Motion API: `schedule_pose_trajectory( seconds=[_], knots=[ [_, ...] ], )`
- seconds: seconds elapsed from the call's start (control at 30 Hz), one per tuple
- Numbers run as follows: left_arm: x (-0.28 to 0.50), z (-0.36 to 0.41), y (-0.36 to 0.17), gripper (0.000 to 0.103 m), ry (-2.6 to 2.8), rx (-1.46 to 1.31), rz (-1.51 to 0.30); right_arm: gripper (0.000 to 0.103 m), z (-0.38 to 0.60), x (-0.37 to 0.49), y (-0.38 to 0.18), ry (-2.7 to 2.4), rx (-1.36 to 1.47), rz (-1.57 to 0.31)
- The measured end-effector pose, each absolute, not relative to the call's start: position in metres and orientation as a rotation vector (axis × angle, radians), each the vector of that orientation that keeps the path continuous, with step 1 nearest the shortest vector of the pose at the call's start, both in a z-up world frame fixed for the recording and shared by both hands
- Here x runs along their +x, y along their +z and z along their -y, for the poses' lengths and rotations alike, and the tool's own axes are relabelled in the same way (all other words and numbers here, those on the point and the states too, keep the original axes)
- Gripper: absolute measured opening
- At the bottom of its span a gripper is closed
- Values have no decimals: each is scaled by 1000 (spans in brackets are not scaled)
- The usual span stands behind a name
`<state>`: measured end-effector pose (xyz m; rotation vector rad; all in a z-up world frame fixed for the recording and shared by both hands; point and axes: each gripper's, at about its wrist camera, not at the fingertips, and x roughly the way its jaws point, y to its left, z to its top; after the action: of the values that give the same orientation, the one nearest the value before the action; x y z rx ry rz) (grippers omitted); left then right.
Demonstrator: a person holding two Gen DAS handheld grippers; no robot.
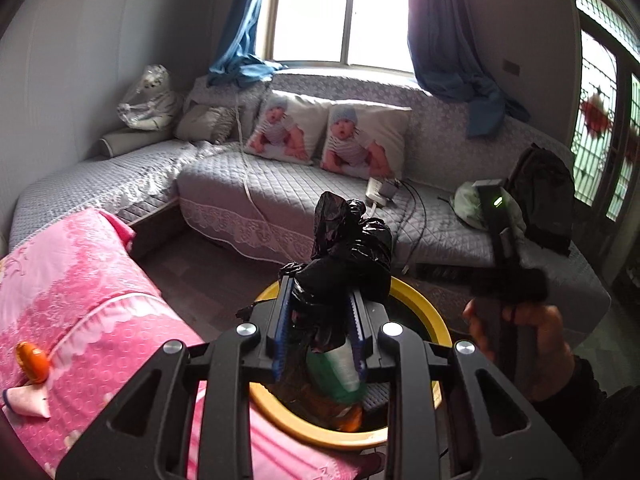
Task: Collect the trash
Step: 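Open both tools over the bin, dropping the tissue pack and black bag, then return to the bed and grasp the pink lotion tube with the right tool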
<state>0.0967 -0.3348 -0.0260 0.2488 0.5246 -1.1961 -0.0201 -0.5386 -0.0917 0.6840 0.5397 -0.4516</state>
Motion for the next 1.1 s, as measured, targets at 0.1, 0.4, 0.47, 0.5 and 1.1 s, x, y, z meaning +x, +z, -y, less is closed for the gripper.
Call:
schedule_pose_trajectory(
  seconds=[0.1,0.4,0.47,0.5,1.1],
  knots=[
    [94,360,-47,25,-1246,277,-576,72,554,-54,-82,-519,711,-456],
    [88,379,-78,94,-1207,233,-583,78,565,-100,-65,-621,650,-349],
    [95,369,-73,95,-1158,205,-581,78,561,-98,-63,-615,627,-332],
    [99,363,-68,95,-1133,191,-576,78,559,-95,-61,-607,615,-322],
    [131,-10,25,95,-69,-195,-93,78,242,157,-24,563,-58,-631]
  ],
)
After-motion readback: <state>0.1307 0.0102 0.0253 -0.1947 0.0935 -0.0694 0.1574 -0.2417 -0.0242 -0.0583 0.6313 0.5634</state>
